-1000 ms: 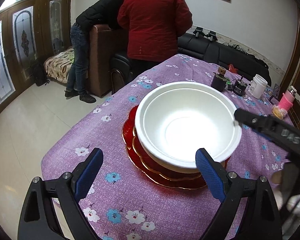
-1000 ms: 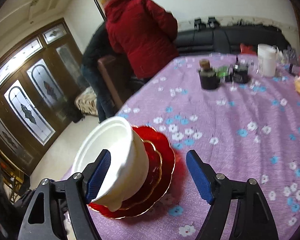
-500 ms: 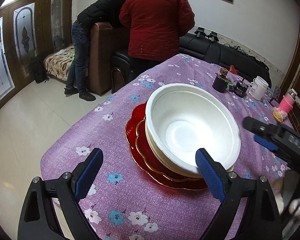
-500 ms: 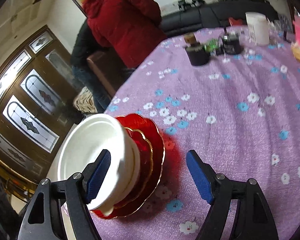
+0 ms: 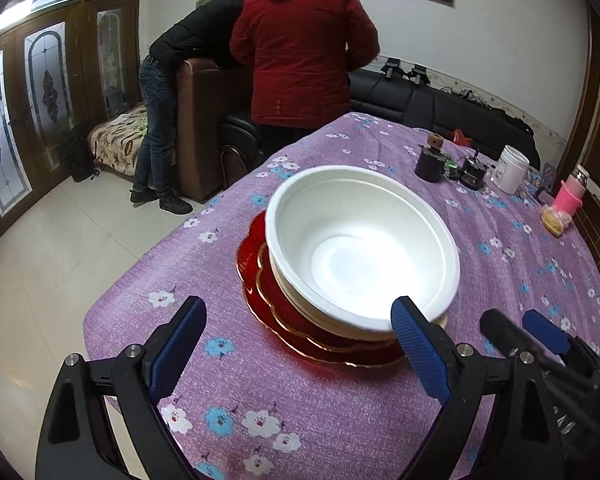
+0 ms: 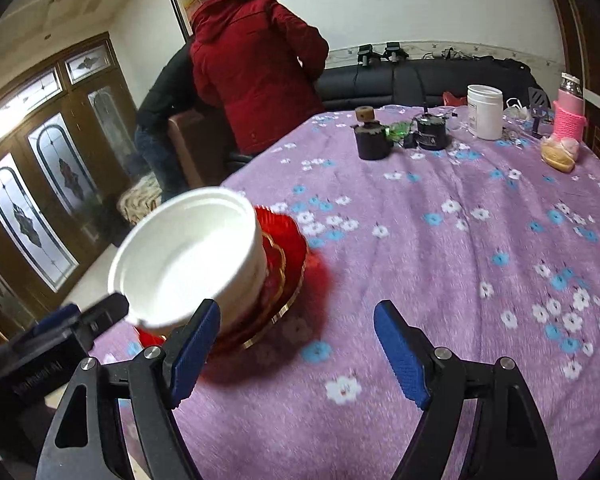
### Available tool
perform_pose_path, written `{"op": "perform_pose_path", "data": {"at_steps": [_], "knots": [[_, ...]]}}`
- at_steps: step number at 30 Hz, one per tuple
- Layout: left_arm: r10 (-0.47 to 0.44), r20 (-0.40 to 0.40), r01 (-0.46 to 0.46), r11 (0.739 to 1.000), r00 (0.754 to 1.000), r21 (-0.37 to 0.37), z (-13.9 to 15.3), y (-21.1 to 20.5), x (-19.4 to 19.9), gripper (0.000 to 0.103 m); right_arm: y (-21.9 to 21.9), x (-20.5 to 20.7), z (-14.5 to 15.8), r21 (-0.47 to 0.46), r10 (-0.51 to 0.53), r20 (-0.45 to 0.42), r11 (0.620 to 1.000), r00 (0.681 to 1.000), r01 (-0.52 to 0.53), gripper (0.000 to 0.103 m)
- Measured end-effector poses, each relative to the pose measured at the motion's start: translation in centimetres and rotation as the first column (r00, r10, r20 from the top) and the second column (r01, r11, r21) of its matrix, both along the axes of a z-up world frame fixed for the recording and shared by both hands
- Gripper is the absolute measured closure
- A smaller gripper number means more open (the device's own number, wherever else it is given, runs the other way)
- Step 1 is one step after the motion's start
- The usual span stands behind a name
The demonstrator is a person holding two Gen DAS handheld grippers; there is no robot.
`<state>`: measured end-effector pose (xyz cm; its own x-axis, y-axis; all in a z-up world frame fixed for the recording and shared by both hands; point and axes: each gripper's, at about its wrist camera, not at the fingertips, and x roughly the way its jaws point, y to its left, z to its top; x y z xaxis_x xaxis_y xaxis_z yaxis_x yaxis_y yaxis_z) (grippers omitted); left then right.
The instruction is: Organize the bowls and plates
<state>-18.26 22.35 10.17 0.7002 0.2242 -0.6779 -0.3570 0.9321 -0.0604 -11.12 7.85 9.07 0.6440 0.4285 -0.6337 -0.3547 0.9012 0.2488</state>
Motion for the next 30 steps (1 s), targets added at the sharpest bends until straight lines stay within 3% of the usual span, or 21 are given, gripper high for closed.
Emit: {"op": "perform_pose_path", "data": {"at_steps": [30], "knots": [[-0.031, -0.030, 0.031, 0.999, 0.999, 0.021, -1.1, -1.8, 0.3, 0.010, 0.5, -1.8, -2.0, -0.051, 0.043, -0.024, 0.998, 0.999, -0.045, 0.018]]}}
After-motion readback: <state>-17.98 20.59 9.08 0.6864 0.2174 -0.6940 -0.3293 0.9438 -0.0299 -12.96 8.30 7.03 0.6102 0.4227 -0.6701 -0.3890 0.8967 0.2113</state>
